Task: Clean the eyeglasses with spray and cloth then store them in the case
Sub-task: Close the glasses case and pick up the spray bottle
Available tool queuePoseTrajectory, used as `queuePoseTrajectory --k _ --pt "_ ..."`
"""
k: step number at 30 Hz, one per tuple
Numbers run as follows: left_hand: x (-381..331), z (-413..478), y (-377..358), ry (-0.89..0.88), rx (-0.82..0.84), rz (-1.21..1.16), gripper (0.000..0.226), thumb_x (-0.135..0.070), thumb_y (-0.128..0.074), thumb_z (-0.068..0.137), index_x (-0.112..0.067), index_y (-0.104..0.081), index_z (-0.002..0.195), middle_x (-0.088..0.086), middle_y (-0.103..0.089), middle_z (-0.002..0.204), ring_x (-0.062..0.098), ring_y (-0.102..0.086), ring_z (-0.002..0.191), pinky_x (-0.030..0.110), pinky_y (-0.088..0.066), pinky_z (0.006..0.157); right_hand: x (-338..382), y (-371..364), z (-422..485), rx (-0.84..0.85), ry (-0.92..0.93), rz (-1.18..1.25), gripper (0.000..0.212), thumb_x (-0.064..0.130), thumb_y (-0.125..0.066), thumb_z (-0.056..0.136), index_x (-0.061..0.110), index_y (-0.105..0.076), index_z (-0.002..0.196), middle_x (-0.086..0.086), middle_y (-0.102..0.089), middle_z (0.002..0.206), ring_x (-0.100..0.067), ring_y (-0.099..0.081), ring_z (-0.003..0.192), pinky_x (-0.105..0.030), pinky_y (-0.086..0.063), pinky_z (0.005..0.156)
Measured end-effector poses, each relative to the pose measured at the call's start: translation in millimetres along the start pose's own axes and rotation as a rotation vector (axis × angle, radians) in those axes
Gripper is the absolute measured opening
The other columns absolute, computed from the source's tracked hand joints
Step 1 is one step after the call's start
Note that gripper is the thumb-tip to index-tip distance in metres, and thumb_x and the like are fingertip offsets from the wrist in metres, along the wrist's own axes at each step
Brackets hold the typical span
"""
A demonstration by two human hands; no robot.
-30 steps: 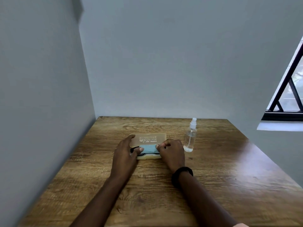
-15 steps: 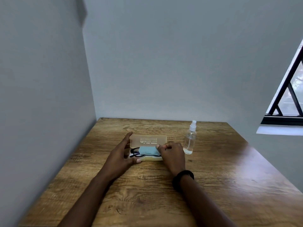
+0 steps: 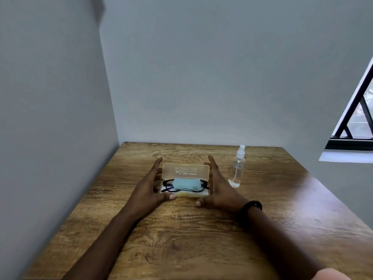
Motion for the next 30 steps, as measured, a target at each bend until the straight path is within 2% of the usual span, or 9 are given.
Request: queuePoseTrajectory --k 3,6,10,12,14,16,20,25,30 --pt "1 0 0 -0.008 -0.005 0.017 0.125 -0.026 -0.094 0.073 -0.057 -0.008 0.159 -0.006 -0.047 0.155 0.012 -0.051 0.136 0.028 -0.047 0.105 2 -2 2 0.047 0.007 -0.042 0.146 0.057 -0.093 0.057 0.055 0.019 0.15 0.003 -0.035 0.16 -0.02 -0.041 0.143 -0.044 -0.038 0.118" --pt "1 -1 1 -0.018 -0.025 0.012 0.122 -0.028 -0.094 0.073 -0.056 -0.012 0.159 -0.008 -0.049 0.152 0.011 -0.052 0.136 0.028 -0.049 0.104 3 2 1 -0.013 0.049 -0.009 0.132 0.049 -0.095 0.058 0.054 -0.004 0.152 0.003 -0.051 0.147 -0.017 -0.053 0.132 -0.037 -0.047 0.111" --pt "-6 -4 2 -0.053 -0.062 0.057 0.103 -0.035 -0.09 0.076 -0.046 -0.029 0.158 -0.022 -0.049 0.14 -0.001 -0.052 0.125 0.015 -0.047 0.09 -2 5 1 -0.053 0.035 0.033 0.102 0.035 -0.092 0.068 0.052 -0.026 0.143 0.019 -0.058 0.122 0.001 -0.061 0.109 -0.018 -0.051 0.092" --pt "-10 -5 5 -0.075 -0.098 0.067 0.083 -0.036 -0.088 0.079 -0.042 -0.046 0.151 -0.026 -0.054 0.133 -0.006 -0.054 0.121 0.016 -0.049 0.09 -1 7 1 -0.071 0.035 0.044 0.083 0.033 -0.088 0.074 0.048 -0.036 0.137 0.016 -0.061 0.123 -0.001 -0.062 0.111 -0.022 -0.054 0.092" --pt "-14 -5 8 -0.107 -0.122 0.07 0.058 -0.036 -0.085 0.082 -0.036 -0.064 0.136 -0.025 -0.062 0.127 -0.001 -0.06 0.117 0.023 -0.055 0.09 1 9 0 -0.094 0.049 0.001 0.064 0.034 -0.083 0.08 0.037 -0.045 0.132 0.011 -0.062 0.125 -0.007 -0.062 0.113 -0.029 -0.055 0.095" --pt "-15 -6 7 -0.118 -0.124 0.065 0.045 -0.038 -0.083 0.083 -0.031 -0.073 0.126 -0.023 -0.066 0.123 -0.002 -0.063 0.114 0.029 -0.058 0.091 5 9 0 -0.114 0.079 -0.058 0.053 0.035 -0.078 0.086 0.032 -0.051 0.132 0.012 -0.062 0.126 -0.007 -0.06 0.112 -0.031 -0.053 0.097" --pt "-14 -5 9 -0.106 -0.144 0.05 0.041 -0.034 -0.085 0.083 -0.028 -0.076 0.123 -0.021 -0.069 0.122 -0.003 -0.064 0.112 0.03 -0.058 0.093 8 7 2 -0.105 0.111 -0.093 0.052 0.034 -0.072 0.091 0.033 -0.052 0.14 0.009 -0.058 0.134 -0.009 -0.056 0.121 -0.032 -0.049 0.104" --pt "-16 -5 9 -0.135 -0.157 0.061 0.041 -0.033 -0.084 0.083 -0.027 -0.076 0.123 -0.022 -0.07 0.123 -0.008 -0.063 0.114 0.022 -0.055 0.096 6 5 3 -0.097 0.117 -0.129 0.054 0.035 -0.069 0.093 0.034 -0.05 0.144 0.007 -0.057 0.135 -0.01 -0.054 0.123 -0.037 -0.048 0.106" --pt "-13 -1 8 -0.144 -0.142 0.08 0.044 -0.033 -0.084 0.084 -0.028 -0.075 0.126 -0.014 -0.07 0.132 -0.001 -0.062 0.123 0.021 -0.051 0.102 8 7 2 -0.113 0.121 -0.188 0.054 0.038 -0.067 0.094 0.036 -0.049 0.145 0.009 -0.054 0.143 -0.011 -0.052 0.128 -0.034 -0.047 0.107"
Point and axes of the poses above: each hand's wrist, its own z-axis towards the middle knuckle, its own y-axis out of the back of the hand, x = y × z, the point moved 10 cm from there along z, towards the middle knuckle
